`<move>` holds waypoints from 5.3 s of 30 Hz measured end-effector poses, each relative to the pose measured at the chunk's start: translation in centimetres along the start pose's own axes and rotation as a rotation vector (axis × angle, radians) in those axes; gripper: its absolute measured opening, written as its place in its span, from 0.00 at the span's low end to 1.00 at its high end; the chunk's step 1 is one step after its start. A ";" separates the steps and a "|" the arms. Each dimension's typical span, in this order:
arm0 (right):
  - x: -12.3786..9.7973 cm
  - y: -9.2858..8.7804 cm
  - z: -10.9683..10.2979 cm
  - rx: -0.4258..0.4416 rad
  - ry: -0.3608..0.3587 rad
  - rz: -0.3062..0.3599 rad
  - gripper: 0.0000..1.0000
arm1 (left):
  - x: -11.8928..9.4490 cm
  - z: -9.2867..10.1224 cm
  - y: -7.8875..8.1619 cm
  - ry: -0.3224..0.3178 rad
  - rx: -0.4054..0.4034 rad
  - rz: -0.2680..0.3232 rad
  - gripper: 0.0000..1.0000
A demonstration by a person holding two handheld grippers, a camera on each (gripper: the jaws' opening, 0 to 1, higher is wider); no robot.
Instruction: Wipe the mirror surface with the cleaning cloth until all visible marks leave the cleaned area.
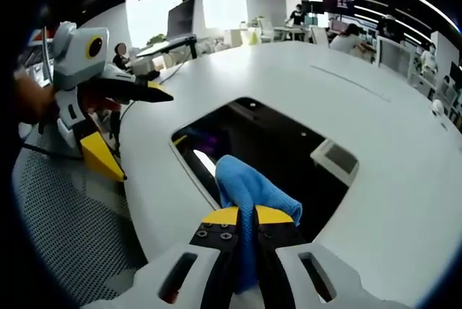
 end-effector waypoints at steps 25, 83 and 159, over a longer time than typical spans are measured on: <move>-1.1 -1.1 1.1 0.032 -0.009 -0.009 0.02 | -0.2 -0.2 0.2 0.022 -0.009 0.024 0.99; 0.6 0.4 7.4 0.021 -0.062 -0.048 0.02 | -0.1 -0.4 -0.1 0.017 -0.044 0.014 0.99; 2.3 4.7 12.9 0.069 -0.131 0.023 0.02 | 0.0 -0.6 -0.2 0.035 -0.037 0.000 0.99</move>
Point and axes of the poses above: the point that each gripper's makers call its tool centre point, and the gripper's own axes: x roughly forward along the fingers, z roughly to its right, y roughly out of its top, the point moved 10 cm from there along -x, roughly backward along the fingers, and after that the axes turned 8 degrees about -x, right-handed, at the moved point
